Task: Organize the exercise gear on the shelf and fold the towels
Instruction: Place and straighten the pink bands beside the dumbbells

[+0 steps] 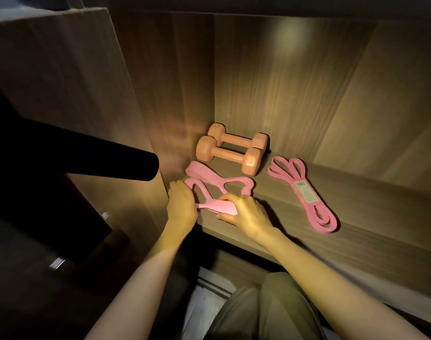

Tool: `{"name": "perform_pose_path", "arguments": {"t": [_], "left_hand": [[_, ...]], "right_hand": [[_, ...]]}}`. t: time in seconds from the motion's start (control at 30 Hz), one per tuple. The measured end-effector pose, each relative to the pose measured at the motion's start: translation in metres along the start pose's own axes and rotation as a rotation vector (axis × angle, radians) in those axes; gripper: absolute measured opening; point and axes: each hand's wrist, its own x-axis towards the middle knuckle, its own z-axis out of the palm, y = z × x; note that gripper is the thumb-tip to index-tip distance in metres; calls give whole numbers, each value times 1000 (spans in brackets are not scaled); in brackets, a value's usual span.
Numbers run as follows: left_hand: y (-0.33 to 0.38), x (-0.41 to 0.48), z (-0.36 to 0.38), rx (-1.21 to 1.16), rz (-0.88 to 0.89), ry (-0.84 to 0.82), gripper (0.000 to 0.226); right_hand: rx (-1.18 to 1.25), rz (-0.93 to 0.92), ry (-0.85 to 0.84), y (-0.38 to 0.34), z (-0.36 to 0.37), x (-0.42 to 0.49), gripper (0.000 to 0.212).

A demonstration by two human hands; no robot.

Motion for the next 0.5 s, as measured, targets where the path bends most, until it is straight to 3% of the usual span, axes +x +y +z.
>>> {"name": "perform_pose_path", "arguments": {"t": [0.13,0.33,0.5], "left_hand": [[-2,0,8,-14,-50,-40,31],[-6,-5,18,19,77,41,39],[-3,-2,18,12,58,51,33]], "right_hand": [[-48,-5,18,2,2,-1,51],[-50,-57,58,12,-7,-18,63],[82,-48,46,20,-18,-29,53]]}}
